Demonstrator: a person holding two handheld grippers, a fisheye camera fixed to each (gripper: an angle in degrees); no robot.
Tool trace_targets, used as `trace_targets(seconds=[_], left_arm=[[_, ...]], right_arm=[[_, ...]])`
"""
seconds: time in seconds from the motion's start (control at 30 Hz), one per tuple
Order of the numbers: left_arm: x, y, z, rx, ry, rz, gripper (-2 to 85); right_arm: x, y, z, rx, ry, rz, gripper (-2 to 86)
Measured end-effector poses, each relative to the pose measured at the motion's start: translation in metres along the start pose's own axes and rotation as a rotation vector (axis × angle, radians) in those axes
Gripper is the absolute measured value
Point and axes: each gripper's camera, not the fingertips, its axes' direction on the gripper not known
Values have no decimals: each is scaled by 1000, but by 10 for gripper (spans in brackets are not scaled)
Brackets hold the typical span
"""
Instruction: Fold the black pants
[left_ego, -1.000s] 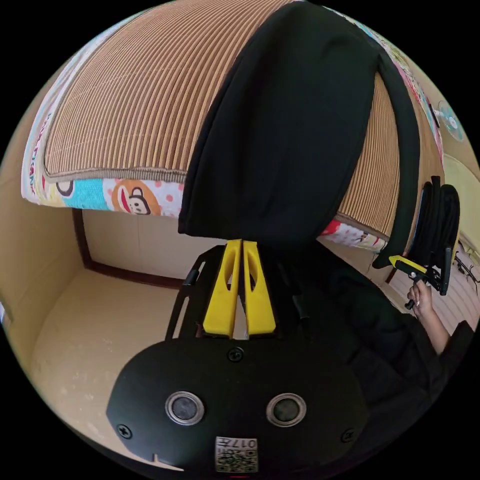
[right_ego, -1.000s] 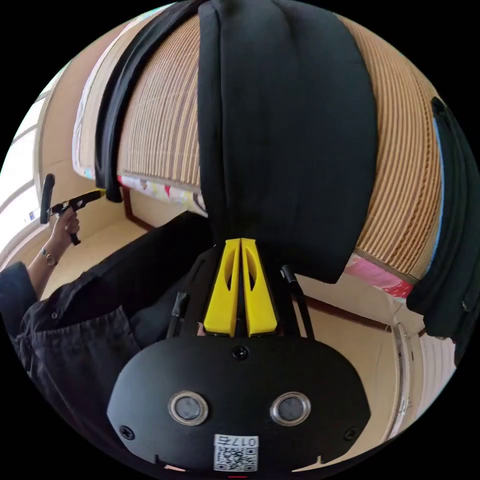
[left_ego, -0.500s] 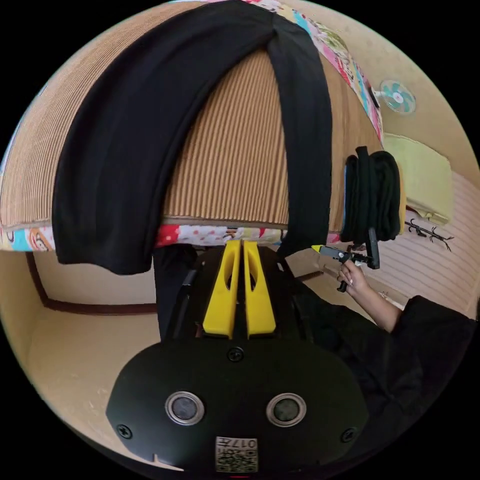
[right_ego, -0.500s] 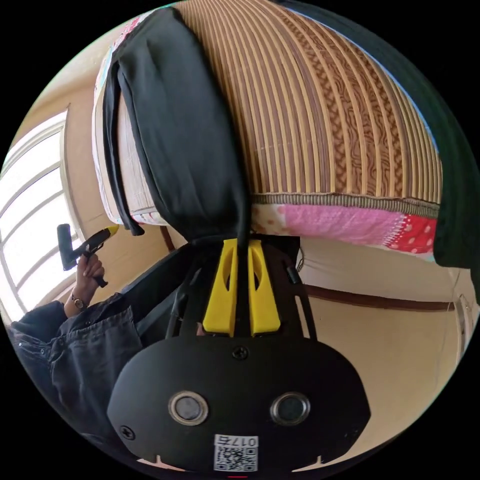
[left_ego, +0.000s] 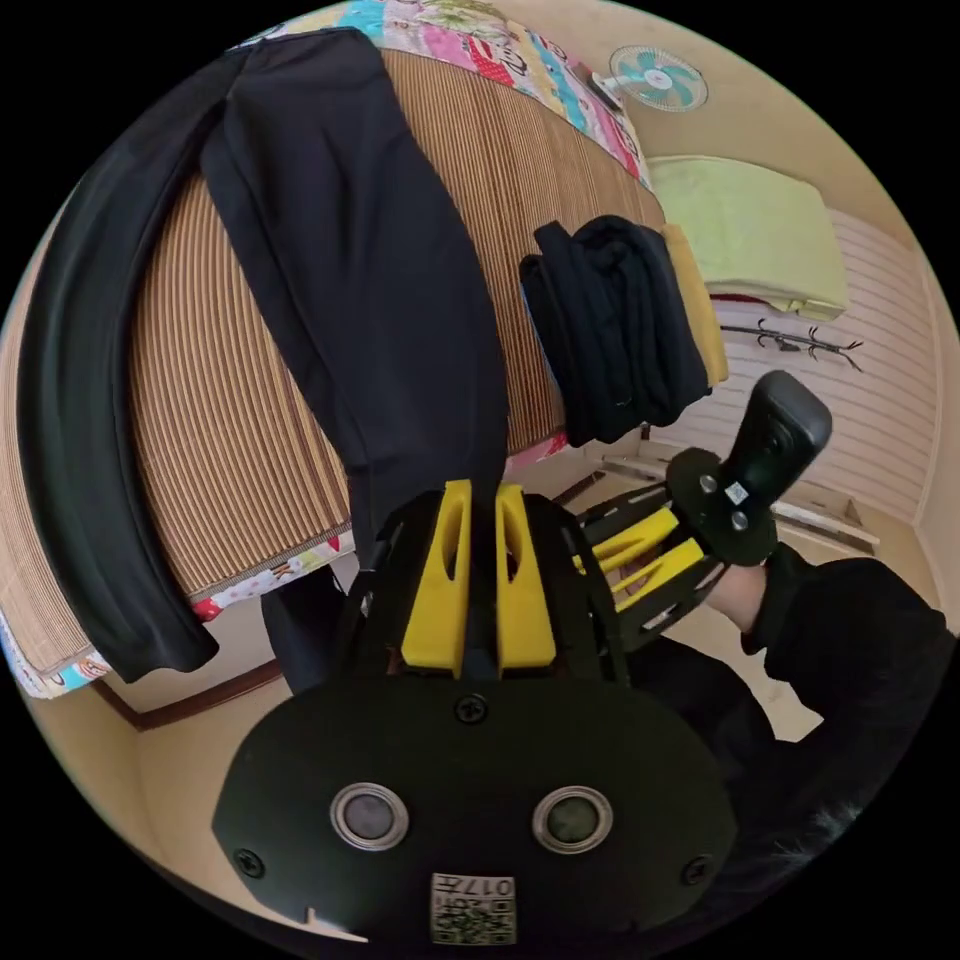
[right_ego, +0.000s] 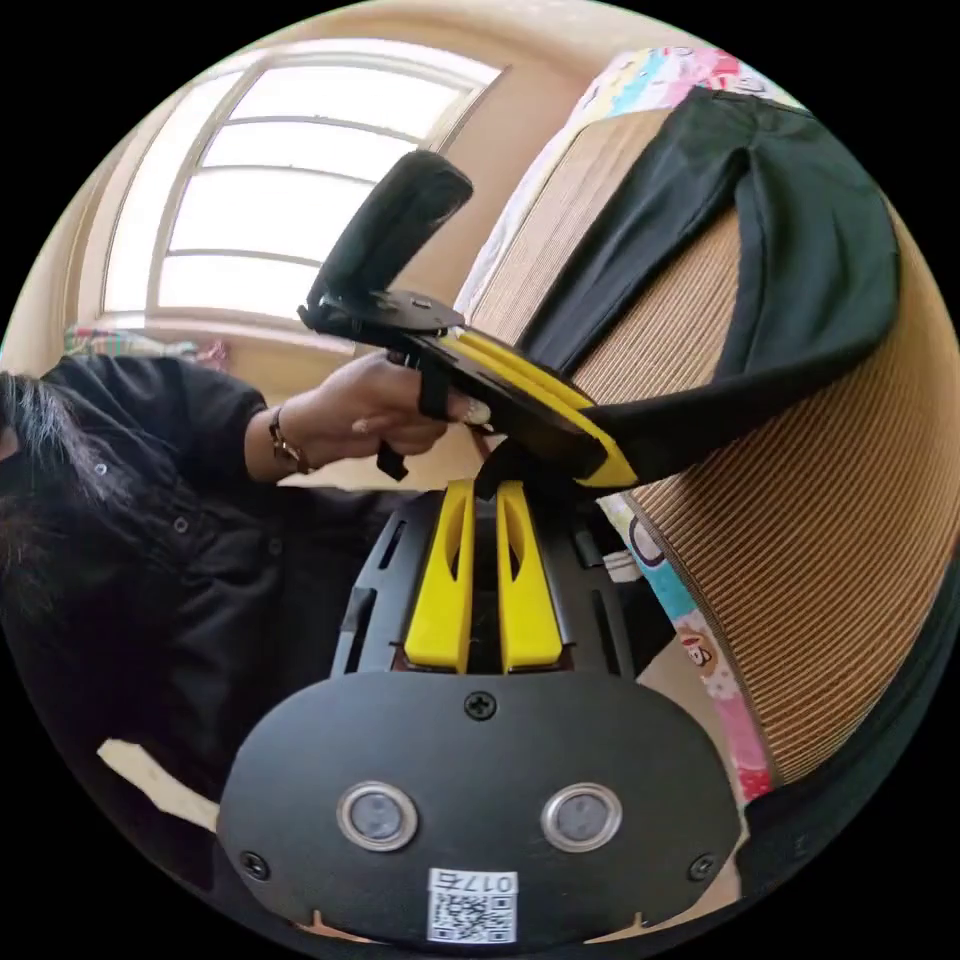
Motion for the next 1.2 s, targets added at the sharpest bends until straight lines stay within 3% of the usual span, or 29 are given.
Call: trace_targets(seconds=[0.07, 0.13, 0.2, 0.3, 0.37, 0.47, 0.6, 0.67, 0.87, 1.03, 1.2], left_arm=[[-19, 19, -14, 51, 26, -36, 22], [-36, 35, -26, 86, 65, -64, 17], [-54, 53, -39, 132, 134, -90, 14], [-68, 70, -53, 170, 189, -120, 14], [-75, 76, -60, 187, 231, -134, 14], [-85, 82, -71, 201, 300, -135, 14], [-112, 96, -96, 238, 482, -159, 11], [-129, 104, -109, 258, 591, -184, 10], [-193, 157, -176, 366, 722, -248, 11], [-264, 210, -216, 481, 649, -400, 19], [-350, 243, -230, 483, 378, -601, 45]], right_arm=[[32, -14, -7, -277, 76, 40, 38], [68, -30, -28, -376, 251, 140, 54], [110, -58, -66, -299, 427, 267, 94], [184, -102, -154, 172, 510, 508, 123], [239, -122, -203, 601, 315, 600, 142], [302, -140, -213, 857, 243, 827, 148], [339, -153, -198, 884, 345, 1044, 112], [324, -172, -202, 922, 423, 939, 53], [212, -287, -177, 960, 559, 584, 31], [210, -401, -100, 848, 432, 523, 30], [227, -429, -38, 709, 345, 445, 41]])
